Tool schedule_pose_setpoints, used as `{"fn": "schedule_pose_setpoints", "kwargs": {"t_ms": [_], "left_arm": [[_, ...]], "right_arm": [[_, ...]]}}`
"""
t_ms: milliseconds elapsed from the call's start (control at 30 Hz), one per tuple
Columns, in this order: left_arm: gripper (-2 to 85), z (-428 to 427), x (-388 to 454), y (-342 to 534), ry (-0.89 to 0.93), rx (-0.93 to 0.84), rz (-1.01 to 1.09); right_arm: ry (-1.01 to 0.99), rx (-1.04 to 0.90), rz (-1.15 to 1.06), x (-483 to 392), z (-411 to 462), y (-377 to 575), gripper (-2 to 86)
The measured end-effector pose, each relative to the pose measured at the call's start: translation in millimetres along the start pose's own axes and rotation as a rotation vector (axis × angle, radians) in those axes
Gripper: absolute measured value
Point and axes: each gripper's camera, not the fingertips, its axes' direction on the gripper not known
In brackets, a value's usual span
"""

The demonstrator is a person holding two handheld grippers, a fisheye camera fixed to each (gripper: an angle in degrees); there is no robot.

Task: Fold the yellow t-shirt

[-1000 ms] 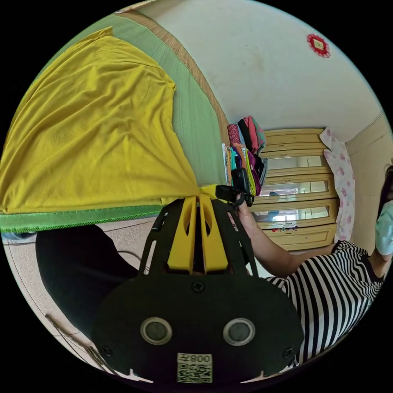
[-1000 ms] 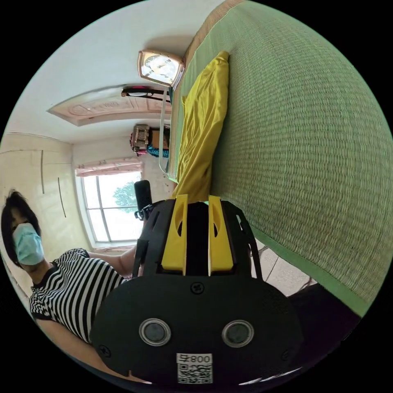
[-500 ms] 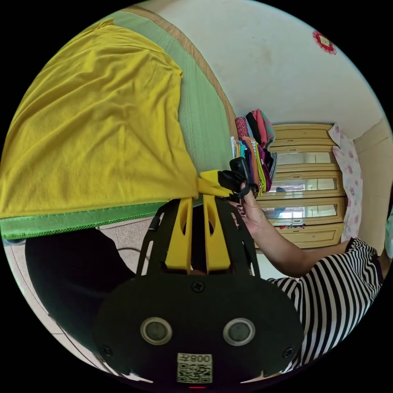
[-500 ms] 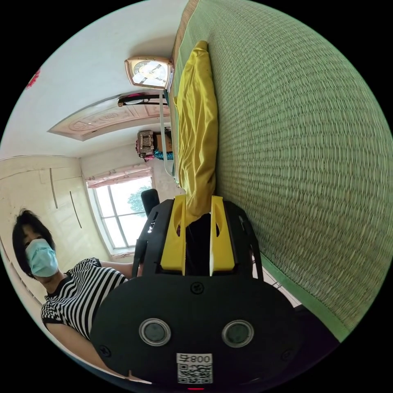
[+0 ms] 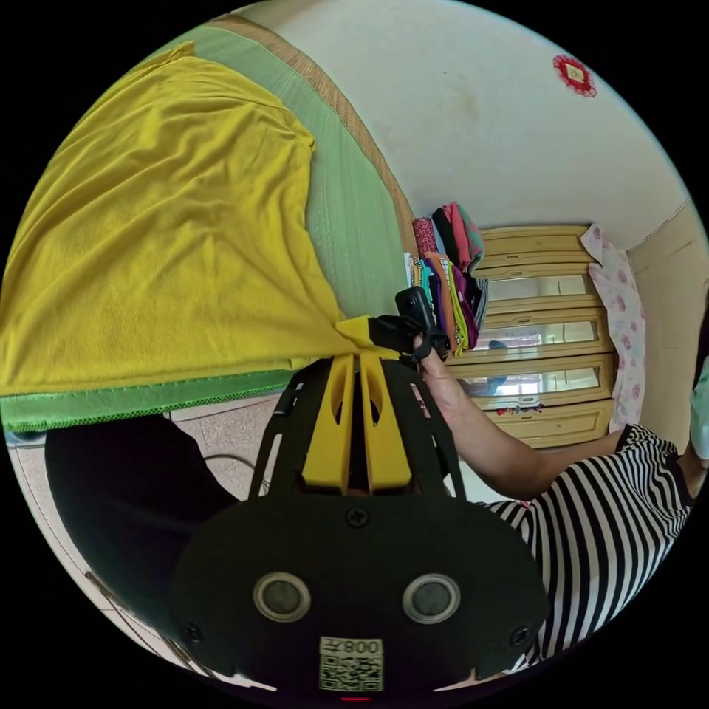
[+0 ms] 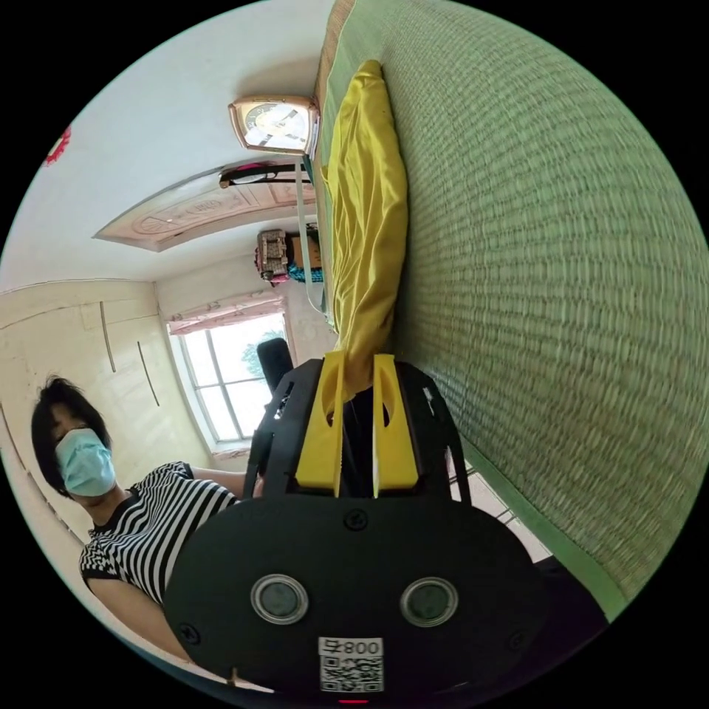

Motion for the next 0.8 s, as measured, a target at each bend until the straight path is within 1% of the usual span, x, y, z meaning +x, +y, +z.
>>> {"fn": "schedule_pose_setpoints", "kwargs": {"t_ms": [133,300,400,633,733,800], "left_arm": [[1.0,-21,-9,15,0.016,0.019,0.02],[1.2,-65,-27,41,0.009,0.115,-0.009],[1.9,-96,-47,61,0.038,0.213,-0.077],[6.3,-149,-113,109,0.205,0.475,-0.337],[7.9,-161,-136,121,0.277,0.542,-0.417],[8.2,-169,-146,126,0.276,0.572,-0.446]], "right_arm": [[0.02,0.02,-0.023,-14,5,2,2.9],[0.003,0.024,-0.061,-38,10,-1,2.0],[0.019,0.016,-0.097,-59,16,-4,1.8],[0.051,-0.001,-0.144,-97,28,-14,1.7],[0.067,0.0,-0.152,-108,31,-14,1.6],[0.076,-0.006,-0.157,-115,33,-14,1.6]]}}
